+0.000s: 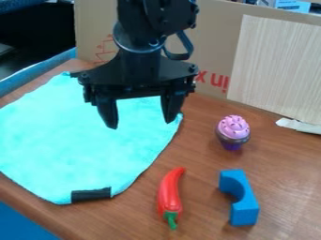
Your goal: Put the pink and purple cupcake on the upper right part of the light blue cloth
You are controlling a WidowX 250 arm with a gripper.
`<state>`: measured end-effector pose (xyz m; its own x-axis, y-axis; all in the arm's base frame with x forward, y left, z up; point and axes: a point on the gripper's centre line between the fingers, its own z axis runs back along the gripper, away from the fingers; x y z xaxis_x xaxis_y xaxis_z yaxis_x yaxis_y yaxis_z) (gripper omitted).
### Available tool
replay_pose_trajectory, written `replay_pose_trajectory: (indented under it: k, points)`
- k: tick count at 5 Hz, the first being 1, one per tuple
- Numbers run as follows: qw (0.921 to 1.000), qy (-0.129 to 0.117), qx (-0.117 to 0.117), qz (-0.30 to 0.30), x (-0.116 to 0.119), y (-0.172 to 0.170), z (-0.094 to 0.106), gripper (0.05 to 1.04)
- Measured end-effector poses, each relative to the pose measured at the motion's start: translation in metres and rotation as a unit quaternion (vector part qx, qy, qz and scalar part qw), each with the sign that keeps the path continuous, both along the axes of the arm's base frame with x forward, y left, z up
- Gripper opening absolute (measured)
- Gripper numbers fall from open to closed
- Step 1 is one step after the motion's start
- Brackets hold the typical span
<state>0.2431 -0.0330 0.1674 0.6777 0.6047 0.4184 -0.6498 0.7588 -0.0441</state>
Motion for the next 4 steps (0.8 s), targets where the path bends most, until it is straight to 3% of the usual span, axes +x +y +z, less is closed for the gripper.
replay_pose_trajectory:
  k: [1,2,3,4]
  points:
    - [1.0,0.008,0.0,0.001,-0.001,0.0,-0.004,1.001]
    - [0.999,0.023,-0.037,-0.002,0.001,-0.005,-0.012,1.001]
    - [0.9966,0.021,-0.079,0.0,0.008,-0.009,-0.012,1.001]
    - [0.9955,0.011,-0.094,0.004,0.019,-0.015,-0.014,1.001]
